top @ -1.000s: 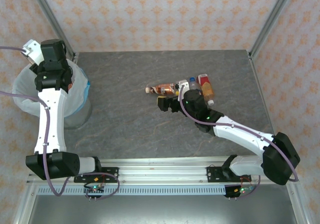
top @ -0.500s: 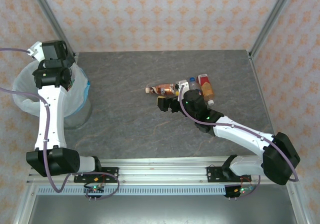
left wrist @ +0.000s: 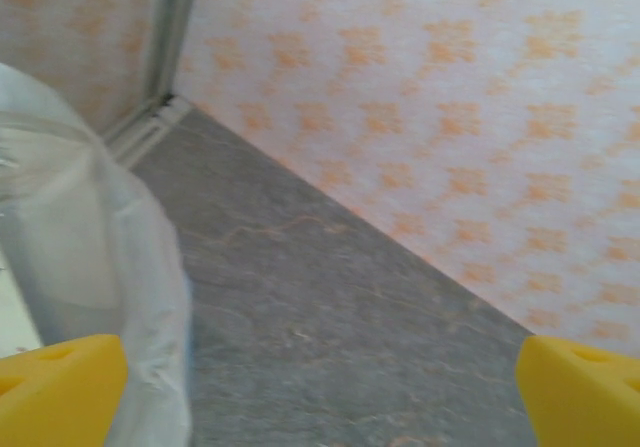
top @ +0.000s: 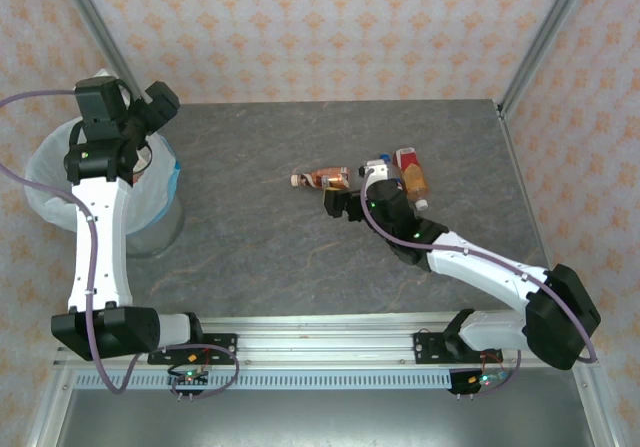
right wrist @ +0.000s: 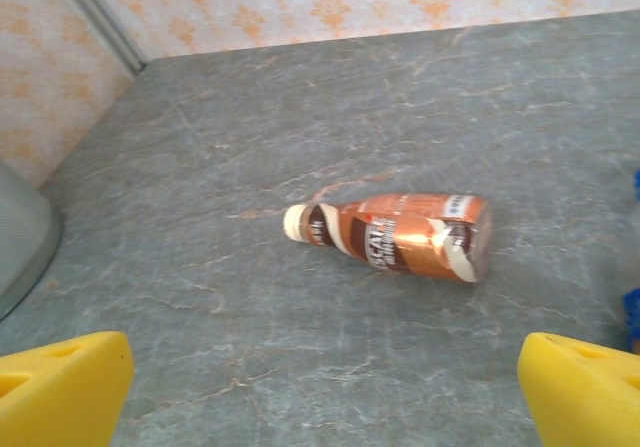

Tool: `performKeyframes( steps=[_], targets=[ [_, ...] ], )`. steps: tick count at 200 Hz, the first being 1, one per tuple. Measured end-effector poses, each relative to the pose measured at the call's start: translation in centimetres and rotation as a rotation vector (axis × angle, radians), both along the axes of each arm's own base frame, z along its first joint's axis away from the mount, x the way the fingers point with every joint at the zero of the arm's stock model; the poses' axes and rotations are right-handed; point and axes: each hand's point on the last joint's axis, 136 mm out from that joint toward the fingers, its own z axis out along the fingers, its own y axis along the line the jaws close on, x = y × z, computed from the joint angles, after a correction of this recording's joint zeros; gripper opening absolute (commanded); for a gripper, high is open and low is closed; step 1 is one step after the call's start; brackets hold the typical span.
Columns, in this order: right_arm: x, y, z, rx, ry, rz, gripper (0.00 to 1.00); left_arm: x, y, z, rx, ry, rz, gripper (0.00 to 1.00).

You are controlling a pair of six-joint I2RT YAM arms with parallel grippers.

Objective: Put the plastic bottles in the bin

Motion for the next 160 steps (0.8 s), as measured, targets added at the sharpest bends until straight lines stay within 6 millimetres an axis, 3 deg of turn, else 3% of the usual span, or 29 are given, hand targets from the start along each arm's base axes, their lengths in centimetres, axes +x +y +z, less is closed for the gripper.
performKeyframes(
  steps=[39,88,119,160],
  targets=[
    [1.4,-4.0,-1.6,-0.040,0.065,-0.137,0.99,-0.3,-5.2,1.7,-0.011,-0.068,-0.170,1.00],
    [2.1,-8.6,-2.7,-0.069,0.124,-0.258,0.99,-0.6,-12.3,1.4,0.002,-0.073,-0.395,1.00],
    [2.3,-12.4,-3.6,-0.093,0.174,-0.343,0.99,-0.7,-14.1,1.1,0.005,-0.072,-0.451,1.00],
    [2.6,-16.4,-4.7,-0.112,0.229,-0.437,0.99,-0.4,-13.6,-0.4,0.017,-0.034,-0.419,1.00]
  ],
)
